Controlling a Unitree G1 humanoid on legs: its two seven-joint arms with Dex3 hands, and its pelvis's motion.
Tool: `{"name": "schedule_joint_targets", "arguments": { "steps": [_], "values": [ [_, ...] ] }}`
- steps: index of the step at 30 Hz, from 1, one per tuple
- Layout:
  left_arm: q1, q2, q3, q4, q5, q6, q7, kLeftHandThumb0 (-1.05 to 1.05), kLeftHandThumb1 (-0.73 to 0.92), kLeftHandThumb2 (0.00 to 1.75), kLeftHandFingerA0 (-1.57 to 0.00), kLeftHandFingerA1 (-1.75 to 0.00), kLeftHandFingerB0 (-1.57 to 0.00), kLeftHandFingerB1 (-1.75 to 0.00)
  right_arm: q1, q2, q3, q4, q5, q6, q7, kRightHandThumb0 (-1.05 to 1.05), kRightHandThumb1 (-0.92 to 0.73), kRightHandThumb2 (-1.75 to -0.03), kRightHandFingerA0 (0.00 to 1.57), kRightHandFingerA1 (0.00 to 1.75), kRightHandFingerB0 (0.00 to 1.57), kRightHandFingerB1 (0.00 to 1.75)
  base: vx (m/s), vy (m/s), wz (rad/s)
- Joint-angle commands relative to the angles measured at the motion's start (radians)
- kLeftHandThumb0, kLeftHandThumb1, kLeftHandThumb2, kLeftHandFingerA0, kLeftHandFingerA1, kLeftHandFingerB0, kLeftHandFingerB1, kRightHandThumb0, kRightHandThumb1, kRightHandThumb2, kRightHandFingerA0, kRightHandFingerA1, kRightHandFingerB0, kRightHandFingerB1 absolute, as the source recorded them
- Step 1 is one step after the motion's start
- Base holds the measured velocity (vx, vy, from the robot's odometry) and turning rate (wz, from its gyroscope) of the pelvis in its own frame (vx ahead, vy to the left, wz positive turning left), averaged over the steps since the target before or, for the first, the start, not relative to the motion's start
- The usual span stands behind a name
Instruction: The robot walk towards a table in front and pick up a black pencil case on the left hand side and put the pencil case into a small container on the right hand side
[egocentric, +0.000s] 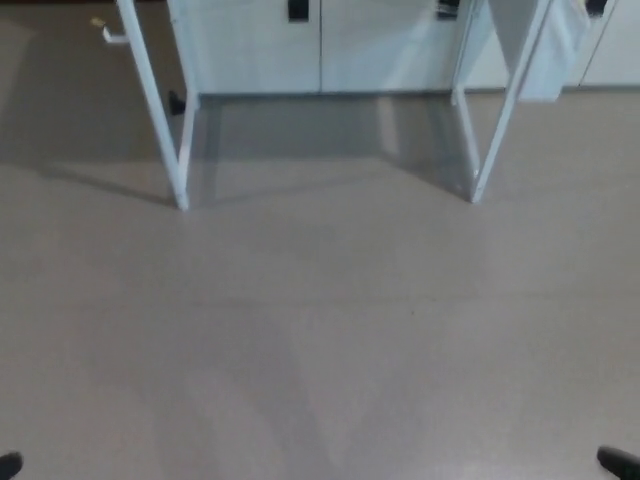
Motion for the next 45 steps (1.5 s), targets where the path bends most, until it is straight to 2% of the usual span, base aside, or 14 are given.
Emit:
{"name": "schedule_joint_targets", "arguments": {
  "steps": [1,2,6,7,14,15,16,19,20,22,33,34,36,45],
  "values": [
    [0.083,0.016,-0.017,0.018,0.016,-0.065,-0.028,-0.21,0.53,0.56,-0.42,-0.46,-0.30,-0.33,0.101,-0.009,0.001,0.046,-0.008,-0.094,0.002,-0.24,-0.35,-0.81,0.27,0.57,0.19,0.51,0.31,0.213,0.02],
    [0.104,0.015,-0.023,0.017,0.020,-0.073,-0.031,-0.15,0.38,0.87,-0.37,-0.62,-0.17,-0.51,0.118,-0.008,0.000,0.061,-0.008,-0.105,0.004,-0.22,-0.36,-0.82,0.28,0.58,0.20,0.52,0.34,0.136,0.10],
    [0.119,0.015,-0.033,0.005,0.014,-0.076,-0.025,-0.15,0.37,0.86,-0.37,-0.62,-0.19,-0.51,0.123,-0.008,0.002,0.080,-0.001,-0.123,0.008,-0.21,-0.36,-0.82,0.27,0.57,0.20,0.52,0.34,0.094,0.06],
    [0.125,0.023,-0.040,-0.001,0.026,-0.075,-0.003,-0.22,0.51,0.55,-0.48,-0.46,-0.33,-0.34,0.138,0.005,0.008,0.078,-0.002,-0.129,0.005,-0.17,-0.39,-0.84,0.28,0.58,0.19,0.52,0.32,0.032,0.12],
    [0.097,0.025,-0.055,-0.014,0.021,-0.059,0.004,-0.21,0.52,0.55,-0.49,-0.47,-0.29,-0.33,0.111,0.008,-0.002,0.115,0.005,-0.154,-0.022,-0.17,-0.38,-0.84,0.31,0.59,0.11,0.49,0.36,-0.093,0.15],
    [0.104,0.027,-0.056,-0.024,0.021,-0.057,0.003,-0.16,0.37,0.86,-0.36,-0.61,-0.16,-0.50,0.112,0.013,-0.007,0.123,0.011,-0.155,-0.024,-0.17,-0.38,-0.83,0.31,0.59,0.11,0.49,0.45,-0.158,0.67],
    [0.099,0.027,-0.061,-0.024,0.025,-0.062,0.006,-0.20,0.54,0.56,-0.47,-0.48,-0.31,-0.33,0.106,0.014,-0.006,0.131,0.003,-0.163,-0.036,-0.17,-0.38,-0.83,0.32,0.59,0.13,0.49,0.45,-0.157,0.54],
    [0.097,0.022,-0.063,-0.033,0.019,-0.065,0.000,-0.19,0.55,0.56,-0.41,-0.47,-0.30,-0.33,0.099,0.010,-0.008,0.139,0.003,-0.168,-0.034,-0.27,-0.53,-0.60,0.37,0.52,0.20,0.38,0.35,-0.092,0.02],
    [0.098,0.020,-0.062,-0.032,0.016,-0.065,-0.003,-0.15,0.38,0.87,-0.41,-0.64,-0.16,-0.51,0.098,0.006,-0.007,0.148,0.003,-0.173,-0.027,-0.29,-0.52,-0.61,0.37,0.52,0.19,0.38,0.34,-0.036,-0.04],
    [0.101,0.019,-0.062,-0.019,0.016,-0.067,0.000,-0.20,0.52,0.55,-0.50,-0.52,-0.31,-0.33,0.105,0.000,-0.007,0.167,0.001,-0.188,-0.019,-0.30,-0.52,-0.61,0.36,0.52,0.19,0.38,0.34,0.032,-0.09],
    [0.063,0.023,-0.064,-0.017,0.003,-0.047,-0.025,-0.19,0.53,0.55,-0.44,-0.51,-0.29,-0.33,0.073,-0.006,-0.010,0.173,0.011,-0.188,-0.019,-0.26,-0.53,-0.60,0.36,0.51,0.19,0.38,0.40,0.230,-0.26],
    [0.067,0.023,-0.065,-0.021,0.004,-0.047,-0.028,-0.15,0.38,0.87,-0.36,-0.62,-0.15,-0.51,0.073,-0.007,-0.014,0.177,0.015,-0.191,-0.016,-0.26,-0.54,-0.60,0.36,0.51,0.19,0.38,0.33,0.150,0.04],
    [0.058,0.021,-0.067,-0.003,0.007,-0.052,-0.026,-0.20,0.52,0.55,-0.40,-0.48,-0.29,-0.33,0.079,-0.011,-0.009,0.173,0.005,-0.193,-0.023,-0.28,-0.54,-0.61,0.36,0.51,0.20,0.38,0.26,0.101,0.09],
    [0.057,0.020,-0.069,0.006,0.010,-0.048,-0.017,-0.17,0.54,0.56,-0.41,-0.46,-0.27,-0.33,0.096,-0.016,-0.006,0.169,0.001,-0.203,-0.016,-0.29,-0.52,-0.60,0.35,0.51,0.18,0.38,0.33,-0.034,0.13]
  ]
}}
